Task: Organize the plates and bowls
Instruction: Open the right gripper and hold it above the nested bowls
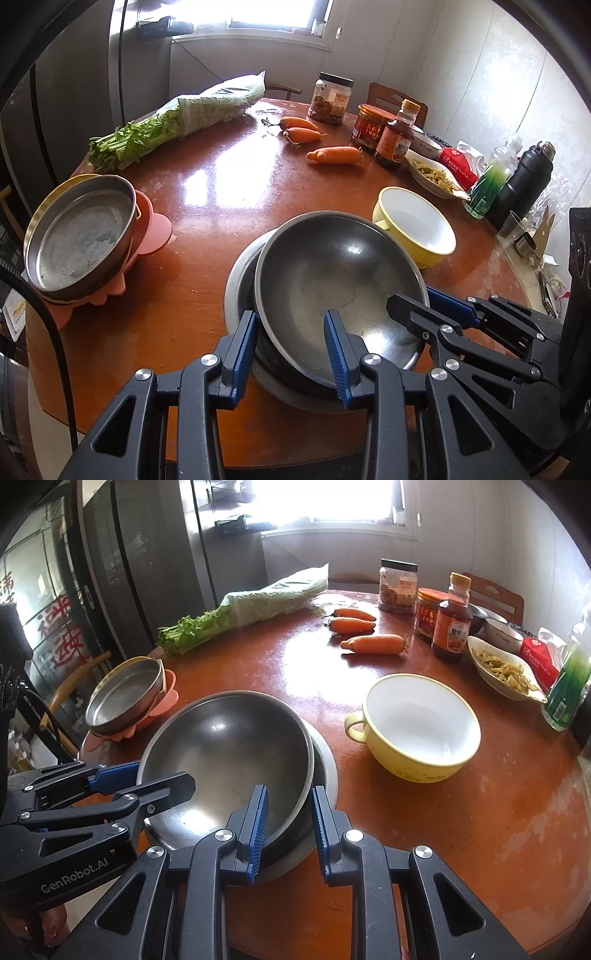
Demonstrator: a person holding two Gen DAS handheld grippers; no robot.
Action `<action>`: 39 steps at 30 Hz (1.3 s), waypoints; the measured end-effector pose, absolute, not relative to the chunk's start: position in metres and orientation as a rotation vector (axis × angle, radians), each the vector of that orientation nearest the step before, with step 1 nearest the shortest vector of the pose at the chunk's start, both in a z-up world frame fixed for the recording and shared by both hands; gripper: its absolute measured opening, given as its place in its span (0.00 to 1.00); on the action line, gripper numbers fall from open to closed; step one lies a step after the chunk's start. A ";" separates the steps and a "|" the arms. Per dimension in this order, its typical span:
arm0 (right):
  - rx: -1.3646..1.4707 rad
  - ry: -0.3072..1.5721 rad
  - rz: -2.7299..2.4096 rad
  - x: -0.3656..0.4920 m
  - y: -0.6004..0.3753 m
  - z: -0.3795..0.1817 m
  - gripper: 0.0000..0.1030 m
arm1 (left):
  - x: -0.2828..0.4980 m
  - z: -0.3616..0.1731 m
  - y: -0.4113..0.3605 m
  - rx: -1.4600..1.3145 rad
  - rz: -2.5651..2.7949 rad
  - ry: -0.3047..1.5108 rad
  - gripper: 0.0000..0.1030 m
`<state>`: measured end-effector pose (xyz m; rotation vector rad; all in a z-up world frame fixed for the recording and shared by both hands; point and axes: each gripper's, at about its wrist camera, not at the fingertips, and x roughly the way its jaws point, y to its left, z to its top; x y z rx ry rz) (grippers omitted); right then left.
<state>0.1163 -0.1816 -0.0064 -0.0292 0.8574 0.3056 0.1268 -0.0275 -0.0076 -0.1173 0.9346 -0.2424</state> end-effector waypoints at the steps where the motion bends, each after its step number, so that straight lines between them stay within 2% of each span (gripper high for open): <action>1: -0.029 0.858 0.303 0.117 -0.182 -0.007 0.24 | 0.127 -0.008 -0.028 -0.117 -0.244 0.936 0.36; 39: -0.014 0.853 0.298 0.118 -0.184 -0.005 0.26 | 0.127 -0.005 -0.026 -0.141 -0.270 0.911 0.39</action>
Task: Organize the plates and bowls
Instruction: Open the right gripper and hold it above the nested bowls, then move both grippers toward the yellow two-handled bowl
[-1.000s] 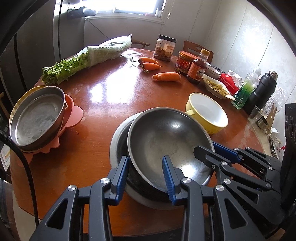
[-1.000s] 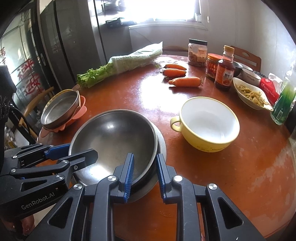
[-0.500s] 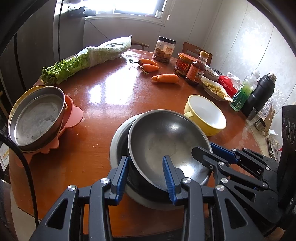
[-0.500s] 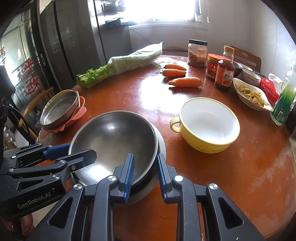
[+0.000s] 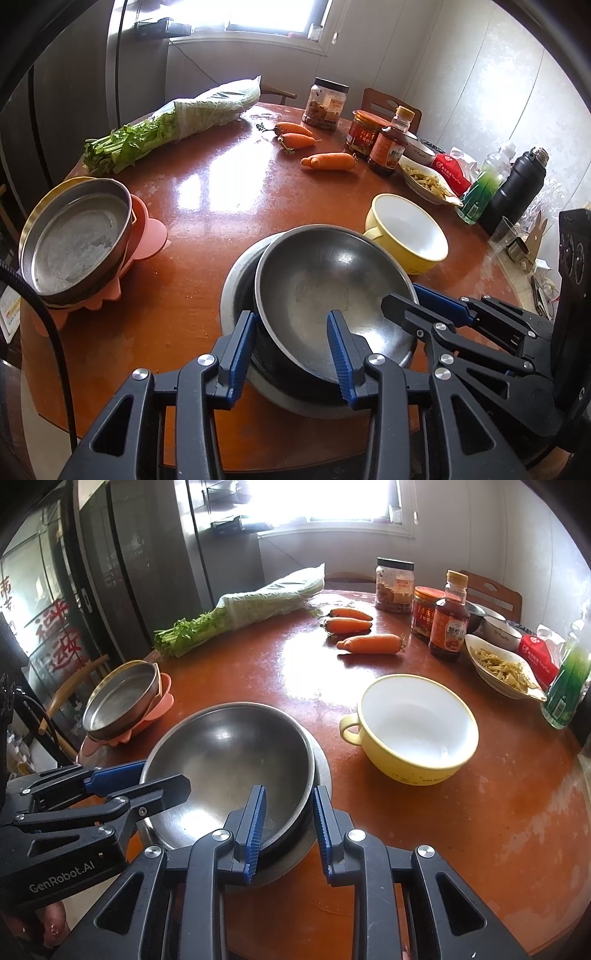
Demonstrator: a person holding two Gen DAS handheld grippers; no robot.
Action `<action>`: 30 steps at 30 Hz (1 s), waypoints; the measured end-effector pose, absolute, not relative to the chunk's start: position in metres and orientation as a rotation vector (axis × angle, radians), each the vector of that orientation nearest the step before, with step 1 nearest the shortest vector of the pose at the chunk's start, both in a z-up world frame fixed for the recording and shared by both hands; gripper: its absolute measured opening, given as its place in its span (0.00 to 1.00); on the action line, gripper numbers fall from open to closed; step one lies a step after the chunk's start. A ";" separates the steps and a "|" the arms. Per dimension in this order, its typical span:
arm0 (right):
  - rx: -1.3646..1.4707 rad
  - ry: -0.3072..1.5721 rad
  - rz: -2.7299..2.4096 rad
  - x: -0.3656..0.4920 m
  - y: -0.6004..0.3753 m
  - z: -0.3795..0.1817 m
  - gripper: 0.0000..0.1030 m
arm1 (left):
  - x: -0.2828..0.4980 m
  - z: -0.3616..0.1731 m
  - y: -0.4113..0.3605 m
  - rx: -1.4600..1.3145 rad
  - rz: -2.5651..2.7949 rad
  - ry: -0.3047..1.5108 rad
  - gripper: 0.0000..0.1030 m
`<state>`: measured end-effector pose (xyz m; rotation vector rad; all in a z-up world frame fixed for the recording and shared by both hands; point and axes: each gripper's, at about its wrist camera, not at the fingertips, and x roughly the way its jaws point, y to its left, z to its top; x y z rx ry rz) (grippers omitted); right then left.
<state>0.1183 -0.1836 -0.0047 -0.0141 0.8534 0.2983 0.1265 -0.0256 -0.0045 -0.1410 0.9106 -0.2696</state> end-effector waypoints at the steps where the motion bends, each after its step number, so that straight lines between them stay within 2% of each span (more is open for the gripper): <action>1: -0.013 0.852 0.298 0.118 -0.184 -0.004 0.26 | 0.126 -0.004 -0.026 -0.141 -0.271 0.908 0.40; 18: 0.038 0.810 0.302 0.110 -0.208 0.011 0.35 | 0.117 0.016 -0.030 -0.119 -0.263 0.863 0.46; 30: 0.094 0.784 0.251 0.103 -0.245 0.019 0.38 | 0.117 0.030 -0.039 -0.109 -0.263 0.827 0.48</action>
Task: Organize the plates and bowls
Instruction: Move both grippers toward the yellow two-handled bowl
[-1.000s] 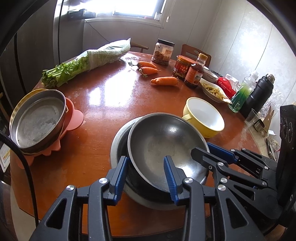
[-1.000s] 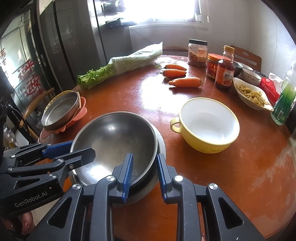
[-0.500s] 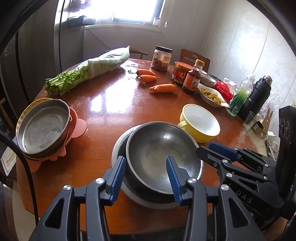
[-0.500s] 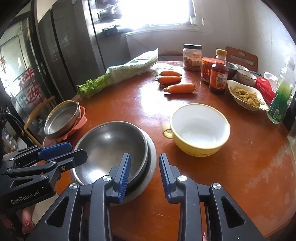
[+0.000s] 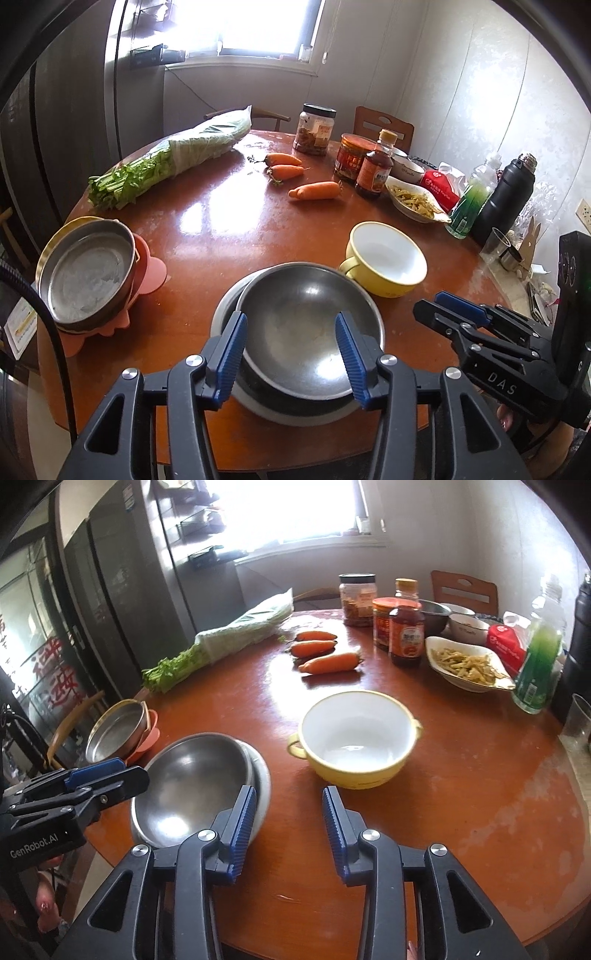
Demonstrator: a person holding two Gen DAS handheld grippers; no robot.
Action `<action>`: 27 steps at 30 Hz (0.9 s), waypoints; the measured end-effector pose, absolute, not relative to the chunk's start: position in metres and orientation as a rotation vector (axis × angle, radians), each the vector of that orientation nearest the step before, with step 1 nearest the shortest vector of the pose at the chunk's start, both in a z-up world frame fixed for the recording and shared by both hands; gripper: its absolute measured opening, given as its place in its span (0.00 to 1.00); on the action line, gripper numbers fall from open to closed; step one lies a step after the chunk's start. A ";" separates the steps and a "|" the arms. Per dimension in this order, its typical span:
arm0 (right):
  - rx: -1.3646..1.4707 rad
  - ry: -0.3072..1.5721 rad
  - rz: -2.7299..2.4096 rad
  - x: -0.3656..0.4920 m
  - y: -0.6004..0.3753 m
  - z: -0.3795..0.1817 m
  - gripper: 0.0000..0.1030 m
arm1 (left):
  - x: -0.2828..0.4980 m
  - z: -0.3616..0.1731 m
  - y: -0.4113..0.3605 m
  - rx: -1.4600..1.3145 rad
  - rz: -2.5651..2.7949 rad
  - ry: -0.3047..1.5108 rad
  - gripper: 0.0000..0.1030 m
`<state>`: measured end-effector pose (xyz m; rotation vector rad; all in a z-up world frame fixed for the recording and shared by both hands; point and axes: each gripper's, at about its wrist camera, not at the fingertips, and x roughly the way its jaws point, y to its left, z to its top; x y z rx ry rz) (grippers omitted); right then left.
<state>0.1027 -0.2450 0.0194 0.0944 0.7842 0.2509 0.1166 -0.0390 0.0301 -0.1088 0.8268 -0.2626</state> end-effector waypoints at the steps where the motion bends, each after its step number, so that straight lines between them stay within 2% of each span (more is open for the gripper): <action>1: 0.094 0.780 0.247 0.102 -0.247 0.021 0.38 | 0.117 0.030 -0.040 -0.109 -0.264 0.827 0.48; 16: 0.126 0.778 0.209 0.109 -0.271 0.023 0.39 | 0.139 0.047 -0.077 -0.033 -0.306 0.810 0.51; 27: 0.166 0.795 0.145 0.127 -0.301 0.016 0.40 | 0.187 0.052 -0.110 0.025 -0.352 0.836 0.52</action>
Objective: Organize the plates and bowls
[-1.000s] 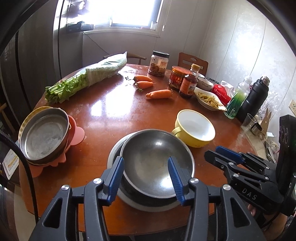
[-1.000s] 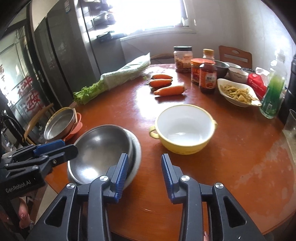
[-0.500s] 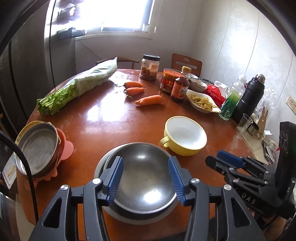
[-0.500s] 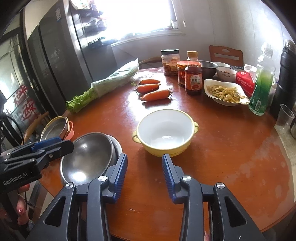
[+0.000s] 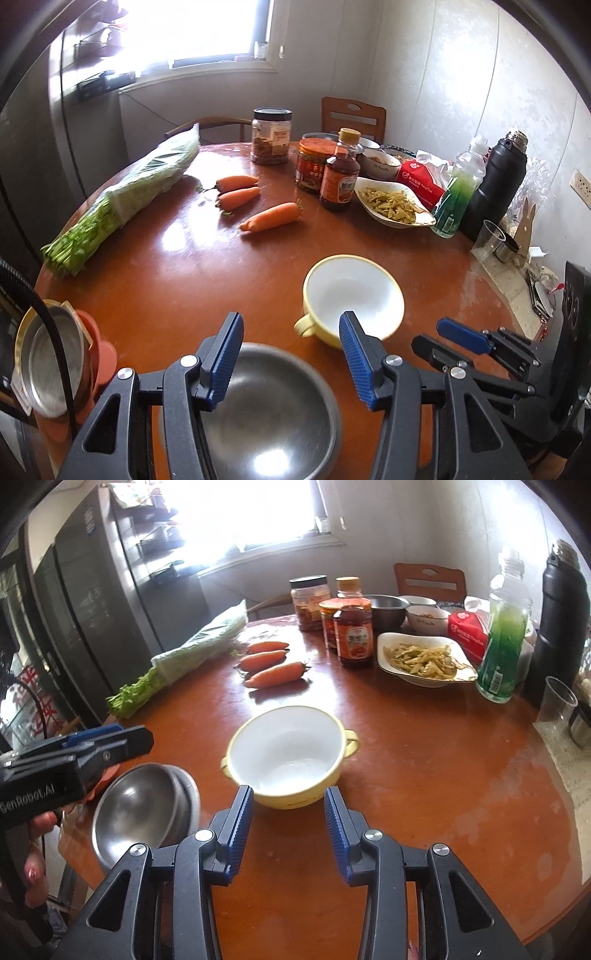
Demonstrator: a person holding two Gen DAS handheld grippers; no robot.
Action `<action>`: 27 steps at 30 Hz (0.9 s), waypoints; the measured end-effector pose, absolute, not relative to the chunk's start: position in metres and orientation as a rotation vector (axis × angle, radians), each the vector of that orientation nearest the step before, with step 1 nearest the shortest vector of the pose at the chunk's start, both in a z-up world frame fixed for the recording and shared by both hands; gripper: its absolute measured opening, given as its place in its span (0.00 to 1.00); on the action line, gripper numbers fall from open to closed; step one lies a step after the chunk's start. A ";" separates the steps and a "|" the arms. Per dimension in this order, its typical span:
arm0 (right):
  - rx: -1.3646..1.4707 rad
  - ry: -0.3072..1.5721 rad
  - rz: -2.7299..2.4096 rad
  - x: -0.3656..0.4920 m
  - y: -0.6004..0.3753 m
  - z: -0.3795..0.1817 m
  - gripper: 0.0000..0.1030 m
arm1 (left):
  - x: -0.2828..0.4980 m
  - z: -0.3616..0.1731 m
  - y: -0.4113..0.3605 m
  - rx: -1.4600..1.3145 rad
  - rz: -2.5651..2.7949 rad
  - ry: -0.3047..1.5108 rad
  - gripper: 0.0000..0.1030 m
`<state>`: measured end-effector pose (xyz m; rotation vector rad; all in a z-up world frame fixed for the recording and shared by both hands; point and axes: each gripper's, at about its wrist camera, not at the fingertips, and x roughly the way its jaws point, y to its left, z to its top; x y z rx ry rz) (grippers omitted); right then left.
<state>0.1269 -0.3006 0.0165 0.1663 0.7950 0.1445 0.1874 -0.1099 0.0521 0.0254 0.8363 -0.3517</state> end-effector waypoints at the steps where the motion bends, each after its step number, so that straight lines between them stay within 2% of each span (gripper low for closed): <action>1: 0.174 0.800 0.138 0.129 -0.304 0.014 0.40 | 0.192 0.051 -0.112 0.030 -0.351 0.845 0.52; 11: 0.232 0.866 0.098 0.156 -0.318 -0.007 0.45 | 0.240 0.041 -0.135 0.094 -0.353 0.917 0.52; 27: 0.302 0.905 0.091 0.177 -0.311 -0.024 0.45 | 0.286 0.006 -0.171 0.196 -0.399 1.028 0.52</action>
